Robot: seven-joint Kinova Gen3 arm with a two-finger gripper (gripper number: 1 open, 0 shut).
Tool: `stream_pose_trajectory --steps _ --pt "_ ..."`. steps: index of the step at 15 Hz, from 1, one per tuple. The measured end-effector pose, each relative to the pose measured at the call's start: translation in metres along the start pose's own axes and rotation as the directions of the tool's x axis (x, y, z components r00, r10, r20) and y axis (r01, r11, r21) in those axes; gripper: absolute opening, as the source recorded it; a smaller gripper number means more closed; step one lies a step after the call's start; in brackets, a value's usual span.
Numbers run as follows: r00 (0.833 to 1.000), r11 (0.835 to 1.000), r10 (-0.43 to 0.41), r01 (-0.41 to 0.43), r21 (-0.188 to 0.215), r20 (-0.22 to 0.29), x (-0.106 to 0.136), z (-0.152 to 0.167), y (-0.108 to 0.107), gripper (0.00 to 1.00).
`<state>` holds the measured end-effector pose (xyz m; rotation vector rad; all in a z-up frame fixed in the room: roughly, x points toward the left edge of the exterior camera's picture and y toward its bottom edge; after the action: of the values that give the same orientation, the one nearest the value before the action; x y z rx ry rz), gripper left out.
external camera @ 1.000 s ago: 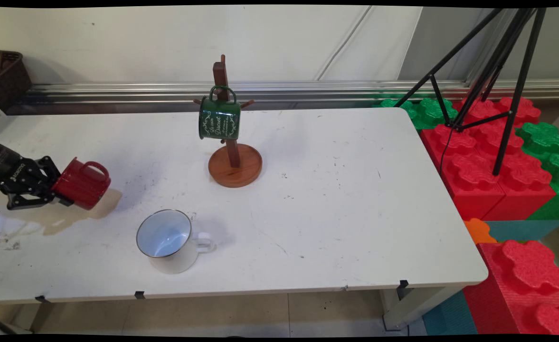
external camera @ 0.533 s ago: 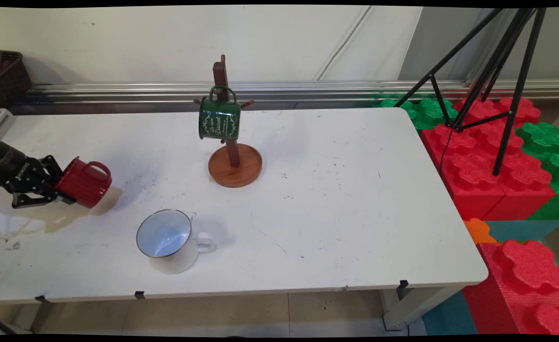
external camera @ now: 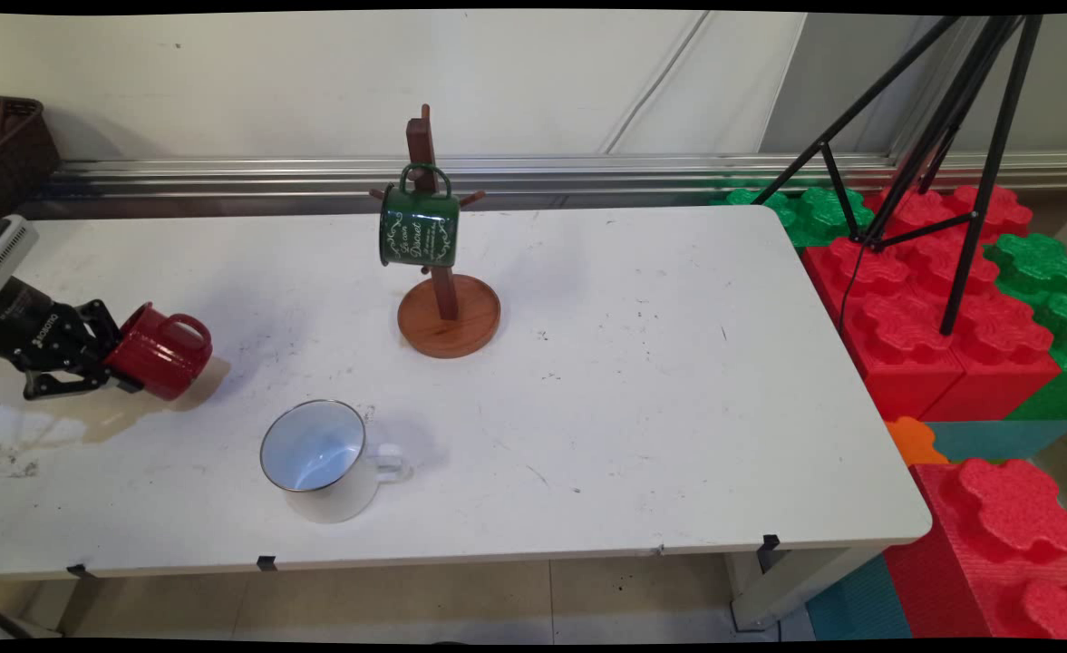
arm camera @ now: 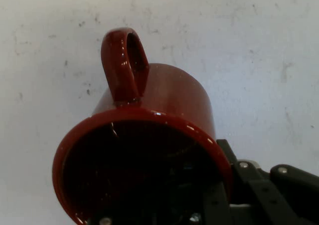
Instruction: Place the picked object on the table
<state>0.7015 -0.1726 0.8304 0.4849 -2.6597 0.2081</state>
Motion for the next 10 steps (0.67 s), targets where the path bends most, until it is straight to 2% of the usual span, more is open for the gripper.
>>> stream_pose_trajectory --steps 5,6,10 --pt "1.0 1.0 0.02 -0.02 -0.005 0.014 0.0015 0.0026 0.0017 0.0" --pt "1.0 1.0 0.026 -0.026 -0.006 0.015 0.0022 0.003 0.0016 1.0" --pt "0.999 0.999 0.042 -0.042 -0.003 0.015 0.0051 0.0033 0.0006 1.0"
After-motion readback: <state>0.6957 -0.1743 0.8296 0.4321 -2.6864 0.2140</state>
